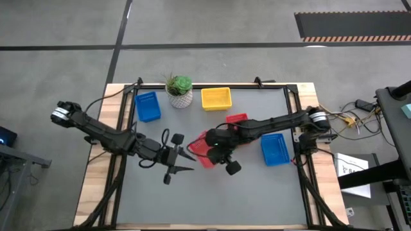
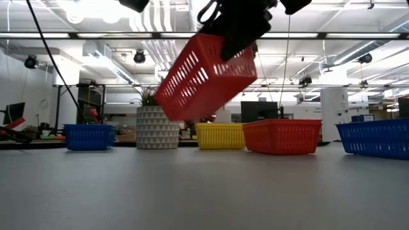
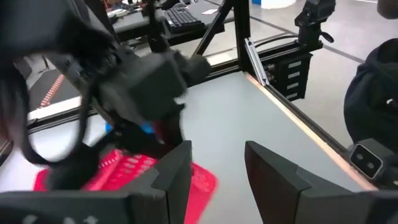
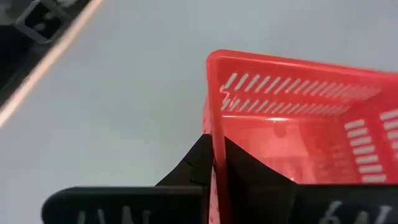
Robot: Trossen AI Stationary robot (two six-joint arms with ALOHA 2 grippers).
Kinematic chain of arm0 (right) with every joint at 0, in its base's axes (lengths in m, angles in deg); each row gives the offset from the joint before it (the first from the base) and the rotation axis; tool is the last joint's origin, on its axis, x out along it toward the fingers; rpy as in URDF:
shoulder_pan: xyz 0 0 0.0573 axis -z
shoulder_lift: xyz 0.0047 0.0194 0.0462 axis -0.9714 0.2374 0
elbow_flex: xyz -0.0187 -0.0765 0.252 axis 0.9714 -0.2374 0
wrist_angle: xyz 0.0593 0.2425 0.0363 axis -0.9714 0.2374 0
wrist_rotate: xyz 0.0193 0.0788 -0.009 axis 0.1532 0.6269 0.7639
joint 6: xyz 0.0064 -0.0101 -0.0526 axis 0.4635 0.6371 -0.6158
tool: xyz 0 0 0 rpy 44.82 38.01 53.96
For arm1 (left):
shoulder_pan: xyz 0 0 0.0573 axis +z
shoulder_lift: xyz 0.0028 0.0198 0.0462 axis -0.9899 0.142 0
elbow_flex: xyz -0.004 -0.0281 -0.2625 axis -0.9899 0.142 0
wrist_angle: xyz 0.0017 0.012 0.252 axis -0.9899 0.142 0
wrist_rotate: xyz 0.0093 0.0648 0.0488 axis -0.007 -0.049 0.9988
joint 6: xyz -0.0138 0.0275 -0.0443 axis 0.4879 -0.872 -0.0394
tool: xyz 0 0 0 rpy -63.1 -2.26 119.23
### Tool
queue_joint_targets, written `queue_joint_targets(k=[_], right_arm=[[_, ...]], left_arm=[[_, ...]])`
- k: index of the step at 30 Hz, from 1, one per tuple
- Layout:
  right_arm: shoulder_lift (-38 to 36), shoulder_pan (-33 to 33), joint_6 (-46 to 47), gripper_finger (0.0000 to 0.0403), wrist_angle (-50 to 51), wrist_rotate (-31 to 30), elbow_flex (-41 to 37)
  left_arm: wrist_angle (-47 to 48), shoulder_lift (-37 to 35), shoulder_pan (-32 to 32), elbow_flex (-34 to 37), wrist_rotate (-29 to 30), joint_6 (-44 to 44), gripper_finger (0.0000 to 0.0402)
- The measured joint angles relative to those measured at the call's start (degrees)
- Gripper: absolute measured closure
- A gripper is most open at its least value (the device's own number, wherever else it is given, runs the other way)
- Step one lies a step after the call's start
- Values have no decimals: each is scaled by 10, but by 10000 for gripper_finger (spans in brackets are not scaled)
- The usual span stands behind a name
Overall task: Stack baskets by color
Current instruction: Stack the bottom red bin on top of the top red bin
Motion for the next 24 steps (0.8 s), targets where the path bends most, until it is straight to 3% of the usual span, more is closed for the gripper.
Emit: queue_joint_targets(k=[7,13,18,24], right_arm=[[-93,-3,44,394,-126,-112,-128],[-164,-3,51,394,-178,-203,-221],[-228,-2,57,394,-218,-240,-296],[-309,18,55,394,-261,-243,-386]], left_arm=[[0,1,-6,0,20,0,267],[-1,1,-6,0,21,1,267],[-1,1,-6,0,21,2,267],[-1,2,-6,1,20,2,267]])
